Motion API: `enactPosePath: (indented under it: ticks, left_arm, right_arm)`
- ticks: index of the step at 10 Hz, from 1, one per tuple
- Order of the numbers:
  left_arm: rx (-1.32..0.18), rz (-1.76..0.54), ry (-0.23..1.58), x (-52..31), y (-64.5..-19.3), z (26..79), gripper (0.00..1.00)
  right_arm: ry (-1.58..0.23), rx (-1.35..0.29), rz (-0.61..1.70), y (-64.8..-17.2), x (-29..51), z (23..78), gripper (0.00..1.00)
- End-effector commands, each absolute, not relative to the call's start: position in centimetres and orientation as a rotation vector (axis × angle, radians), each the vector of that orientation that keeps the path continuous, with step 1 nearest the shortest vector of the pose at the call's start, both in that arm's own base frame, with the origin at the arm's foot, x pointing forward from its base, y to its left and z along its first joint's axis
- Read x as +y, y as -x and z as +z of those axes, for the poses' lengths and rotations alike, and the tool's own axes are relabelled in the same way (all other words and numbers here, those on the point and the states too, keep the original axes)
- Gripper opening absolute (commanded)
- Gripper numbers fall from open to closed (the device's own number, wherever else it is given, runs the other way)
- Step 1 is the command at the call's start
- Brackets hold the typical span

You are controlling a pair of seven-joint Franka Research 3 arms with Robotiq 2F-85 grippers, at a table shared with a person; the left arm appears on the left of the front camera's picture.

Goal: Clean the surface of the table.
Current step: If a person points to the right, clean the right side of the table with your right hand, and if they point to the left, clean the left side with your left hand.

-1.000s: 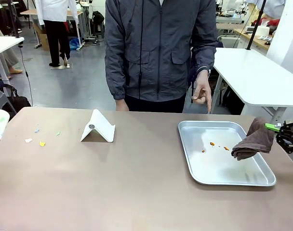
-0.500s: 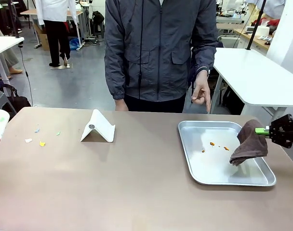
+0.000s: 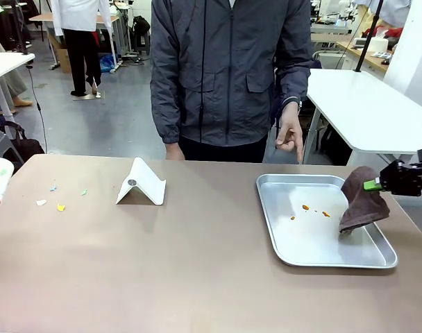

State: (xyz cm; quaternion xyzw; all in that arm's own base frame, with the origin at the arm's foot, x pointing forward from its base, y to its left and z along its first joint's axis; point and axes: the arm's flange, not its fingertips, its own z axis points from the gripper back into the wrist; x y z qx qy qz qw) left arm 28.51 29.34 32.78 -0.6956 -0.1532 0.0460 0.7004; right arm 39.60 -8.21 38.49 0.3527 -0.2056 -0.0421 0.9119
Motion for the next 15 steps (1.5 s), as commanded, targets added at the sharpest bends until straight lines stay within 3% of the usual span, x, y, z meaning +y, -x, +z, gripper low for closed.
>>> enactPosePath:
  ticks: [1,6,15]
  left_arm:
    - [-0.340,0.095,1.546,29.4,-28.1,33.2,0.07]
    - [-0.340,0.095,1.546,29.4,-28.1,33.2,0.07]
    - [-0.340,0.095,1.546,29.4,-28.1,33.2,0.07]
  right_arm:
    - [-0.602,-0.400,-0.095,-41.9,-6.9,37.4,0.06]
    - [-0.433,-0.371,-0.154,-46.9,-3.5,34.6,0.06]
    - [-0.441,-0.201,-0.035,-51.2,3.0,29.9,0.06]
